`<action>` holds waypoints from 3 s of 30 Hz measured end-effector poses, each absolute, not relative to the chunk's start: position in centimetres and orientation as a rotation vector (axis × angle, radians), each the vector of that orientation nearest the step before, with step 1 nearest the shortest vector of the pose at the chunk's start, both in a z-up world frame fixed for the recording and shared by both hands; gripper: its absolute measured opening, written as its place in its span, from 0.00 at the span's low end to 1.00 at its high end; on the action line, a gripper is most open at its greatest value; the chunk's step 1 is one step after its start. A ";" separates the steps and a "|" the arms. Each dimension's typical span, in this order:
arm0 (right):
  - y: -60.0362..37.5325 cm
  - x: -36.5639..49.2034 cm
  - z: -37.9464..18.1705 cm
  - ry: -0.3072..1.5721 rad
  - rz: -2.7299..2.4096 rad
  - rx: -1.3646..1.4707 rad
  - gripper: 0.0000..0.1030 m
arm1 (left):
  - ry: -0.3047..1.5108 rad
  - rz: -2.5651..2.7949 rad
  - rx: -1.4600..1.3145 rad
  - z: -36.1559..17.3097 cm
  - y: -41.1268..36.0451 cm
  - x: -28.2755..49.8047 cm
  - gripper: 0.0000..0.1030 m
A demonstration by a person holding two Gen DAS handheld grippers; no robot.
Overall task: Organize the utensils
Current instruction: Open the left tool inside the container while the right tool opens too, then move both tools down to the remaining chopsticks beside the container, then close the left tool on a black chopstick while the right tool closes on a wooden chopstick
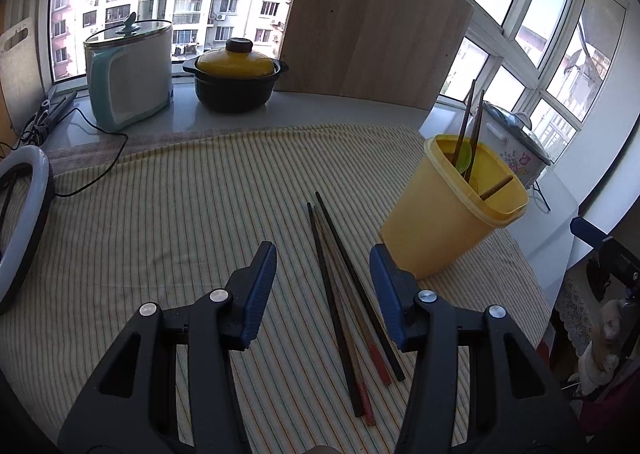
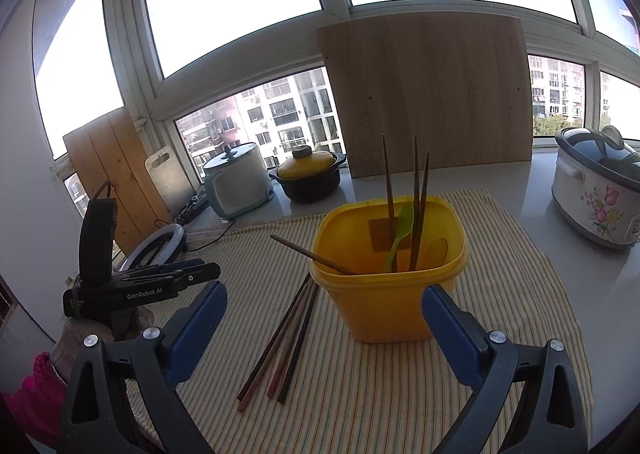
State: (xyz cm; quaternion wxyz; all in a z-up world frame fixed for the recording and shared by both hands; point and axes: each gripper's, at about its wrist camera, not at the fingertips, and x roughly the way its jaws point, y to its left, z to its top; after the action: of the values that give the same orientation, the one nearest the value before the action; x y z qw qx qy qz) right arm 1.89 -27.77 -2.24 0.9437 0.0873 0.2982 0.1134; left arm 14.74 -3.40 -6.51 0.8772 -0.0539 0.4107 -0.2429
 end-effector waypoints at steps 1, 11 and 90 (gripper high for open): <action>-27.5 1.9 -2.9 0.630 0.236 0.179 0.89 | 0.876 -0.513 -0.110 -7.1 -3.5 14.7 0.48; -24.4 3.7 -9.6 0.834 0.268 0.140 0.44 | 1.018 -0.552 -0.060 -11.8 -6.2 15.0 0.35; -15.4 13.0 -16.0 1.069 0.343 -0.050 0.21 | 1.069 -0.447 -0.010 -15.4 -2.0 15.5 0.04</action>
State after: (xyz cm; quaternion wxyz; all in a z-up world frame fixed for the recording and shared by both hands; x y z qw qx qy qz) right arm 13.00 -15.35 -16.02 0.8464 -0.0236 0.5066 0.1624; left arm 15.55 -2.00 -15.42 0.8369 -0.0047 0.5049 -0.2114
